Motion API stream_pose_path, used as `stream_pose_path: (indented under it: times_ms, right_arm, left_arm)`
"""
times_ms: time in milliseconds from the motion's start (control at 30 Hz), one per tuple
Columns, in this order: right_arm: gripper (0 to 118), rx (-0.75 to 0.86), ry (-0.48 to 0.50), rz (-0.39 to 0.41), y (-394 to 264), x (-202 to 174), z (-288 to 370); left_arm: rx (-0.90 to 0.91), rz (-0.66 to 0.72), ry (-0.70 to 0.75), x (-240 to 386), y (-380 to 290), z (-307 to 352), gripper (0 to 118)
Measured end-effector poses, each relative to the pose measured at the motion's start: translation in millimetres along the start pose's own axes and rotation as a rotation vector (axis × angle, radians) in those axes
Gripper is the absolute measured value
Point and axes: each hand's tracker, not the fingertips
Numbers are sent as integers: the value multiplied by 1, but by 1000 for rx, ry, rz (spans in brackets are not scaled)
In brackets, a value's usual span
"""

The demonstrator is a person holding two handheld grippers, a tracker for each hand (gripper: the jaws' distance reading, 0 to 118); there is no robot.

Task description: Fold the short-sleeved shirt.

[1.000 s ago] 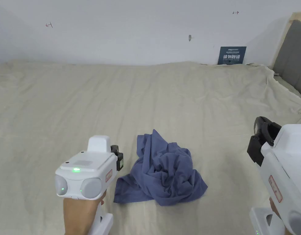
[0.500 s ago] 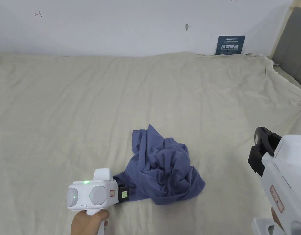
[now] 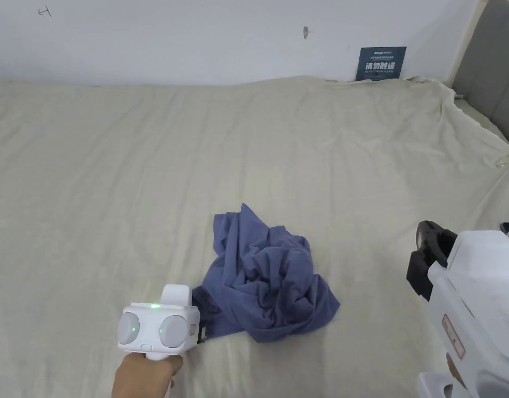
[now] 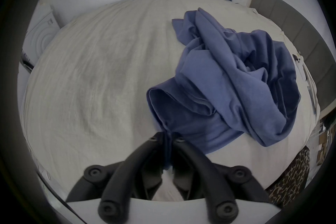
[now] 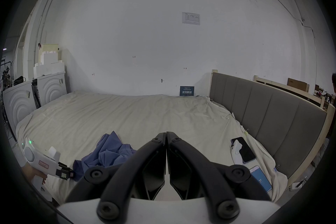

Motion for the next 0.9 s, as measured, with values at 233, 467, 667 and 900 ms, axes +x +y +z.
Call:
stream_pose_path:
  times_ms: [233,467,667,900]
  right_arm:
    - [0,-116,12,2,-11,5,-26]
    - [16,-335,83,-19,-37,0,-89]
    - [77,-538,164,0,-80,-16,-141]
    - [79,-682,156,73,-121,-48,-160]
  left_arm:
    - [116,59,-112,-12,5,29,0]
    - [175,104,-187,-25,16,54,0]
    - [184,111,-212,-27,22,57,0]
    - [174,111,-223,-32,22,53,0]
